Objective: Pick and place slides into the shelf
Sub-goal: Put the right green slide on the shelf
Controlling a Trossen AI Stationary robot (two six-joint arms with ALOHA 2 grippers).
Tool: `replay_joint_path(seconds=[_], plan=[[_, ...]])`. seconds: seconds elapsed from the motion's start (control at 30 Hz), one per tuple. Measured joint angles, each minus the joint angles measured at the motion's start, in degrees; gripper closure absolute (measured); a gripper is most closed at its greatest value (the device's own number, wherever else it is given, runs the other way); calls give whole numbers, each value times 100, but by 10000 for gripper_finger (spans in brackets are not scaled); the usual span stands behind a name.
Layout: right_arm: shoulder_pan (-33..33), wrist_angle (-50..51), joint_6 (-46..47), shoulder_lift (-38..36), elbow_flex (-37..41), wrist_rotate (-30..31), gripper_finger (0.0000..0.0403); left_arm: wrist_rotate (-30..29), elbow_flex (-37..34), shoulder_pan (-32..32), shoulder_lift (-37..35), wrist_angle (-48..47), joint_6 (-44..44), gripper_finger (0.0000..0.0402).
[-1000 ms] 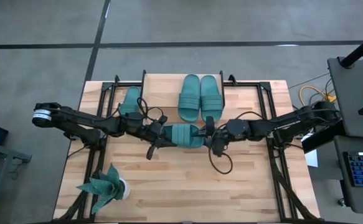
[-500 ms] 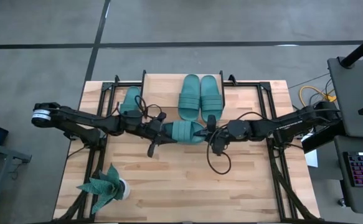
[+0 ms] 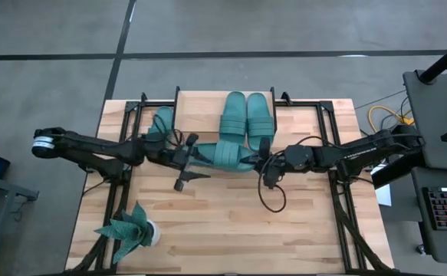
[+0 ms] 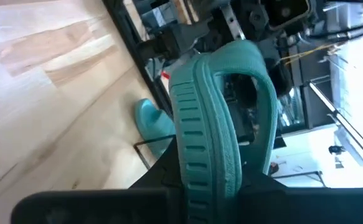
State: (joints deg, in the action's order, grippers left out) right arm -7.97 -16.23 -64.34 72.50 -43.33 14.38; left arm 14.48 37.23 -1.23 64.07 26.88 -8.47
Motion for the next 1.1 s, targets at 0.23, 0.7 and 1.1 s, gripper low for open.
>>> replay_joint_path(seconds=[0.23,0.7,1.1], plan=[[18,143,318,-478,229,303,374,91,-13,-59,-1178,-955,-1105,200],[17,-610,608,-1660,1126,-835,375,-479,-668,-297,-2358,-1211,-2663,199],[17,-863,887,-1804,1319,-1128,375,-1194,-911,-302,-1686,-21,-3790,199]])
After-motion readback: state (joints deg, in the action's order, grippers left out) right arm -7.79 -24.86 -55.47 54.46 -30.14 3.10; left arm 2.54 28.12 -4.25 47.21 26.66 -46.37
